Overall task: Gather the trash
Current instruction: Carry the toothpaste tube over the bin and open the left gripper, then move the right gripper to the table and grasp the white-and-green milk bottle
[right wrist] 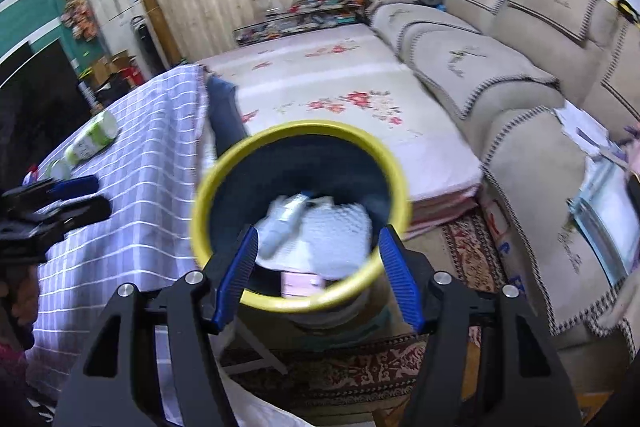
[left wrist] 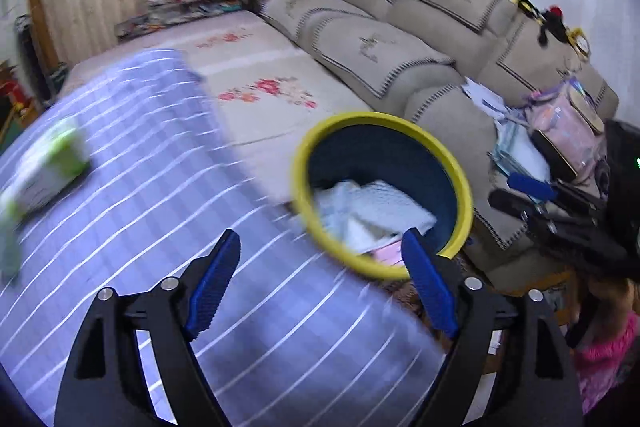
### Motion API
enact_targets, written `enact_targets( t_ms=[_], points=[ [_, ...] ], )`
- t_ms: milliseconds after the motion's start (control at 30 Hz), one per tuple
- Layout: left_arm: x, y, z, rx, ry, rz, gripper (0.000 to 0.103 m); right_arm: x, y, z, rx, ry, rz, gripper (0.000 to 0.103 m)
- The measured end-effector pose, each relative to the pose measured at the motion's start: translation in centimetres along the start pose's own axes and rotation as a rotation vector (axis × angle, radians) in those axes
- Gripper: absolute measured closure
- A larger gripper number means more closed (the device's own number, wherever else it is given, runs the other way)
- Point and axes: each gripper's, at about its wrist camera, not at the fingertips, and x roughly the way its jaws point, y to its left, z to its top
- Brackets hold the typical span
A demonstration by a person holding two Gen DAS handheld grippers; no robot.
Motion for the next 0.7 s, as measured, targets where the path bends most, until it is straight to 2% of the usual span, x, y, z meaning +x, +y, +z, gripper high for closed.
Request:
enact_targets(
  t_ms=[100, 267, 467, 600, 700],
  points=[
    [-3.6, 3.3, -2.8, -0.058, -0.031, 0.051, 0.019, 0.7, 3.2, 0.9, -0.058, -0.002, 0.054, 0.043],
    [-9.2, 9.2, -7.9, -0.178, -0.077, 0.185, 0.018, 2.4, 8.8, 2.2, -0.14, 0.01, 0.156, 0.043],
    [-13.7, 14.7, -13.0, -0.295, -0.092, 0.307, 0.016, 4.9, 16.5, 4.6, -0.258, 0.034, 0.268, 0.043],
    [-15.1, 16.5, -15.2, -0.374, -0.1, 0.321, 0.016, 6.3, 20.8, 6.4, -0.32, 0.026, 0.337, 0.043],
    [-15.5, 17.2, -16.5, -0.405, -0.095, 0.321, 0.016, 8.1, 24.1, 7.9, -0.387, 0.008, 0.412, 0.036]
  ],
)
